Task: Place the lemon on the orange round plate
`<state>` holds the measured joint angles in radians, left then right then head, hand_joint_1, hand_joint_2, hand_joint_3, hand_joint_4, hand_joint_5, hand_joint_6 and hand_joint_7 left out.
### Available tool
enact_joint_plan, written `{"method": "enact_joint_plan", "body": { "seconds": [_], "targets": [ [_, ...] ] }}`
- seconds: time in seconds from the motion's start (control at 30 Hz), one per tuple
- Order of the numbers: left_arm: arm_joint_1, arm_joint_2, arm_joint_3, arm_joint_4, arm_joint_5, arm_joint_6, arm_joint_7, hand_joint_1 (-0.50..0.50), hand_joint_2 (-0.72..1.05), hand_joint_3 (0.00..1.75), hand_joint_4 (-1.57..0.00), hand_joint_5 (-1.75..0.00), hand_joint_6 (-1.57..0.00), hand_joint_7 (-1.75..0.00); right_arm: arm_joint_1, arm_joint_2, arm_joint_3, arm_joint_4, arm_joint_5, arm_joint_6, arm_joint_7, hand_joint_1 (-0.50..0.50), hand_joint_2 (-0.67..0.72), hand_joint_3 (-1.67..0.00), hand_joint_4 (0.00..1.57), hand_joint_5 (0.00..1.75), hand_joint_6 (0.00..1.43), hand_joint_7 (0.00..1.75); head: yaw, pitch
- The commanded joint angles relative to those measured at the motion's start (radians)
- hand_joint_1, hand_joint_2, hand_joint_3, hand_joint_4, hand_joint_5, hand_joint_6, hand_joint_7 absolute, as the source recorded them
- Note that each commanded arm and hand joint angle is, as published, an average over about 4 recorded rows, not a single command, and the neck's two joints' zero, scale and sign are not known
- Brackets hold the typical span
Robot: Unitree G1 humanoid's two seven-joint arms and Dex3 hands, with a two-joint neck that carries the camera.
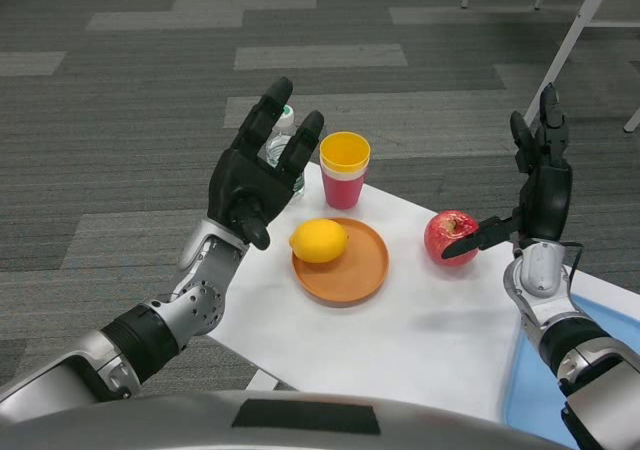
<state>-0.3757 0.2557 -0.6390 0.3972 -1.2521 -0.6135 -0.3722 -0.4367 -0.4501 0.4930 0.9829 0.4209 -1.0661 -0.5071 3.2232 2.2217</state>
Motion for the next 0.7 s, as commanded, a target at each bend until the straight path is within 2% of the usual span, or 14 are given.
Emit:
{"method": "enact_joint_plan", "body": {
  "seconds": [0.03, 0.5, 0.57, 0.7],
  "targets": [
    [0.014, 0.01, 0.016, -0.001, 0.018, -0.005, -0.004, 0.5, -0.37, 0.09, 0.0, 0.0, 0.0, -0.28, -0.008, -0.004, -0.005, 0.0, 0.006, -0.003, -0.001, -0.25, 0.72, 0.0, 0.69, 0.0, 0.0, 0.0, 0.0, 0.001],
    [0.014, 0.01, 0.025, 0.006, 0.023, -0.004, 0.0, 0.5, -0.37, 0.09, 0.0, 0.0, 0.0, -0.28, -0.008, -0.004, -0.005, 0.001, 0.006, -0.003, -0.001, -0.25, 0.72, 0.0, 0.7, 0.0, 0.0, 0.0, -0.004, -0.002],
    [0.014, 0.009, 0.028, 0.006, 0.023, -0.004, 0.001, 0.5, -0.33, 0.09, 0.0, 0.0, 0.0, -0.28, -0.008, -0.004, -0.005, 0.002, 0.007, -0.003, -0.001, -0.25, 0.72, 0.0, 0.69, 0.0, 0.0, 0.0, -0.003, -0.002],
    [0.014, 0.006, 0.035, 0.009, 0.026, -0.005, 0.001, 0.5, -0.37, 0.09, 0.0, 0.0, 0.0, -0.28, -0.008, -0.004, -0.004, 0.002, 0.007, -0.003, -0.001, -0.25, 0.72, 0.0, 0.7, 0.0, 0.0, 0.0, -0.003, 0.0]
  ]
}}
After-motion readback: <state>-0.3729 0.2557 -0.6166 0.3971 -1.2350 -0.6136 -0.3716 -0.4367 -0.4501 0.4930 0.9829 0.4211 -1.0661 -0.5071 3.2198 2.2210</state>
